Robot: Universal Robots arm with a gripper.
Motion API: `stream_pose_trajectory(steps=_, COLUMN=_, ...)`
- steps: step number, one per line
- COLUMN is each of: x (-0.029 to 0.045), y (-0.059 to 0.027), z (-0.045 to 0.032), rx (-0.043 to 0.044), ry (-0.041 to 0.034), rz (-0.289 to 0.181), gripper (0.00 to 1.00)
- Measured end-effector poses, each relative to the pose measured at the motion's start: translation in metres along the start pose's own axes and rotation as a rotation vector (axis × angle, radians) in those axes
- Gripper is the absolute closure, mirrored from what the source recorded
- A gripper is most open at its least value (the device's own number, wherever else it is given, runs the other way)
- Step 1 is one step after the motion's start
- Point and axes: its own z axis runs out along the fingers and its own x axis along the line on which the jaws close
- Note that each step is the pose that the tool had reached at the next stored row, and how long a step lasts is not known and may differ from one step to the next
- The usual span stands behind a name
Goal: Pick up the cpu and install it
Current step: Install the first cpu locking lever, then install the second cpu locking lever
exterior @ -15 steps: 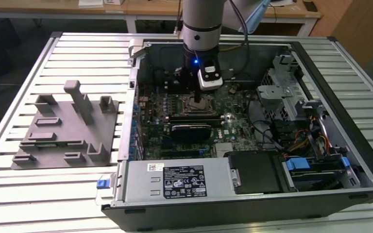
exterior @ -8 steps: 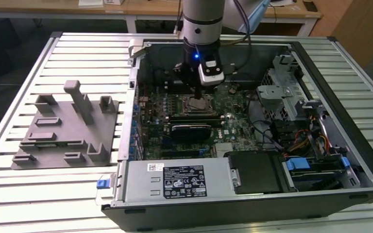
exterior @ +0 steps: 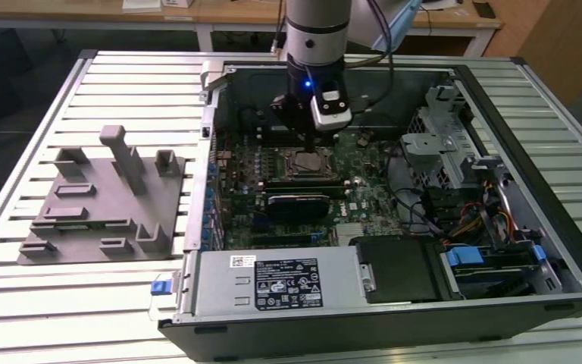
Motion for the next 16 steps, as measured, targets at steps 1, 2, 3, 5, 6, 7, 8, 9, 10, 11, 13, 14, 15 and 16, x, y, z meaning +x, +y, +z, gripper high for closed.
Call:
stream_pose_trajectory(steps=1, x=-0.0002, y=0.0001, z=0.0, rx=-0.0004, ry=0.0001, rz=-0.009, gripper=0.89)
stream_pose_trajectory(steps=2, x=-0.0004, y=0.0002, z=0.0, rx=-0.0008, ry=0.0002, rz=-0.018, gripper=0.89)
stream_pose_trajectory(steps=3, x=-0.0005, y=0.0002, z=0.0, rx=-0.0013, ry=0.0003, rz=-0.028, gripper=0.89)
stream_pose_trajectory(steps=5, x=-0.0006, y=0.0002, z=0.0, rx=-0.0011, ry=0.0002, rz=-0.044, gripper=0.89)
stream_pose_trajectory(steps=6, x=-0.0006, y=0.0002, z=0.0, rx=-0.0008, ry=0.0001, rz=-0.049, gripper=0.89)
stream_pose_trajectory(steps=7, x=-0.0007, y=0.0002, z=0.0, rx=-0.0007, ry=0.0001, rz=-0.05, gripper=0.89)
stream_pose_trajectory(steps=8, x=-0.0007, y=0.0002, z=0.0, rx=-0.0007, ry=0.0001, rz=-0.05, gripper=0.89)
stream_pose_trajectory(steps=9, x=-0.0007, y=0.0002, z=0.0, rx=-0.001, ry=0.0001, rz=-0.054, gripper=0.89)
stream_pose_trajectory(steps=10, x=-0.0007, y=0.0002, z=0.0001, rx=-0.0012, ry=0.0001, rz=-0.056, gripper=0.89)
stream_pose_trajectory(steps=11, x=-0.0007, y=0.0002, z=0.0001, rx=-0.0012, ry=0.0001, rz=-0.057, gripper=0.89)
stream_pose_trajectory(steps=13, x=-0.0007, y=0.0002, z=0.0, rx=-0.0011, ry=0.0001, rz=-0.057, gripper=0.89)
stream_pose_trajectory(steps=14, x=-0.0007, y=0.0002, z=0.0, rx=-0.0012, ry=0.0001, rz=-0.057, gripper=0.89)
stream_pose_trajectory(steps=15, x=-0.0007, y=0.0002, z=0.0, rx=-0.0012, ry=0.0001, rz=-0.058, gripper=0.89)
stream_pose_trajectory(steps=16, x=-0.0007, y=0.0002, z=0.0, rx=-0.0012, ry=0.0001, rz=-0.058, gripper=0.89)
